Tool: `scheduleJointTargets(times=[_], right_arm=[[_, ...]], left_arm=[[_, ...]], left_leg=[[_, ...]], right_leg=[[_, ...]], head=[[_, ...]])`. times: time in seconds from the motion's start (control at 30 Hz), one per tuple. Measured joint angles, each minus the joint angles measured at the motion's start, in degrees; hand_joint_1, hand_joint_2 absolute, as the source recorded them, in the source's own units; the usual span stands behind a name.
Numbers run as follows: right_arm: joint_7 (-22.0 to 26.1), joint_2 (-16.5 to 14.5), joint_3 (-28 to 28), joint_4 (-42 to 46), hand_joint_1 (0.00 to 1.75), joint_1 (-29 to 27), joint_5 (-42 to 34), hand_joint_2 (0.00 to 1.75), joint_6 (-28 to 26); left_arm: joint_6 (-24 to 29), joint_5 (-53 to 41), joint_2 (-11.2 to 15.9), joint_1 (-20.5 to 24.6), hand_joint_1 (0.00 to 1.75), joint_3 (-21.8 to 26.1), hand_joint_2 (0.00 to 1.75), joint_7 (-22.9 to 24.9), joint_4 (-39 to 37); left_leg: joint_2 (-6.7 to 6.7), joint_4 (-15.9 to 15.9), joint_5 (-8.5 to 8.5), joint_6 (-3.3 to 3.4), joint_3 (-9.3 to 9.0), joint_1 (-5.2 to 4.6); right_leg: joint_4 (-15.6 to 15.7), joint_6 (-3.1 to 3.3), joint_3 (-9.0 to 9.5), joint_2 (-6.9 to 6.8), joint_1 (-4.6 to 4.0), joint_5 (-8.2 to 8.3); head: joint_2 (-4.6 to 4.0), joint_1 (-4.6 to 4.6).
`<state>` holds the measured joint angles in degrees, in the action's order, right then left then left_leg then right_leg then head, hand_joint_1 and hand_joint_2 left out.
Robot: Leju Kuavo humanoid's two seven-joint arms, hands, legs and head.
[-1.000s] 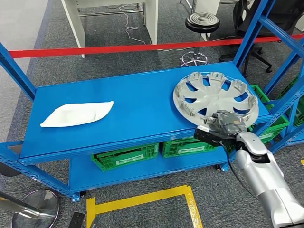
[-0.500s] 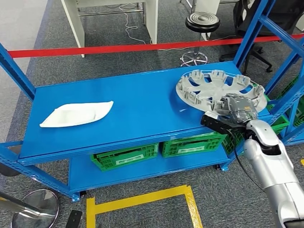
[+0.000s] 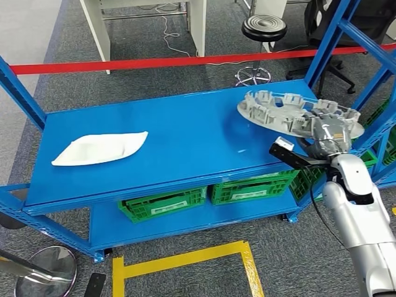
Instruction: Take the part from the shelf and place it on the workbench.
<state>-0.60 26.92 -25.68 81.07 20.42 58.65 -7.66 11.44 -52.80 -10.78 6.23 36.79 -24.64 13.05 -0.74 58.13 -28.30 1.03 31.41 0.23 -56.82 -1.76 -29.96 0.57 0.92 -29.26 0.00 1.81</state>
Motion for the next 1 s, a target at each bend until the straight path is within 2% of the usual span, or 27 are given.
scheduleJointTargets(times=[0.2, 0.57, 0.83, 1.0], right_arm=[[-2.8, -2.0, 3.7, 3.2, 1.75, -2.8, 6.5, 1.75, -7.2], [-1.7, -2.8, 8.0, 7.8, 1.75, -5.5, 13.8, 1.75, -11.0], [0.1, -2.8, 8.6, 9.5, 1.75, -5.6, 17.8, 1.75, -12.4], [0.9, -2.8, 8.4, 10.4, 1.75, -5.7, 18.9, 1.75, -15.8]], left_arm=[[0.5, -0.5, -0.2, 0.0, 0.0, 0.0, 1.75, 0.5, 0.0], [1.0, -1.1, -0.3, 0.0, 0.0, 0.0, 1.75, 1.0, 0.0], [2.7, -1.5, -0.4, 0.1, 0.0, 0.0, 1.75, 2.1, 0.0], [0.9, -0.6, -0.5, 0.3, 0.0, 0.0, 1.75, 0.1, 0.0]], left_leg=[[-0.02, 0.0, 0.0, 0.0, 0.05, 0.0], [-0.1, 0.0, 0.01, -0.01, 0.08, 0.0], [-0.1, 0.0, 0.01, -0.01, 0.08, -0.01], [-0.1, 0.0, 0.02, -0.02, 0.08, 0.0]], right_leg=[[0.0, 0.0, -0.06, -0.01, 0.0, 0.0], [0.0, 0.0, -0.07, -0.11, 0.01, 0.0], [0.0, 0.0, -0.08, -0.09, 0.02, 0.0], [0.0, 0.0, -0.09, -0.09, 0.01, 0.0]], head=[[0.0, 0.0], [0.0, 0.0], [0.0, 0.0], [0.0, 0.0]])
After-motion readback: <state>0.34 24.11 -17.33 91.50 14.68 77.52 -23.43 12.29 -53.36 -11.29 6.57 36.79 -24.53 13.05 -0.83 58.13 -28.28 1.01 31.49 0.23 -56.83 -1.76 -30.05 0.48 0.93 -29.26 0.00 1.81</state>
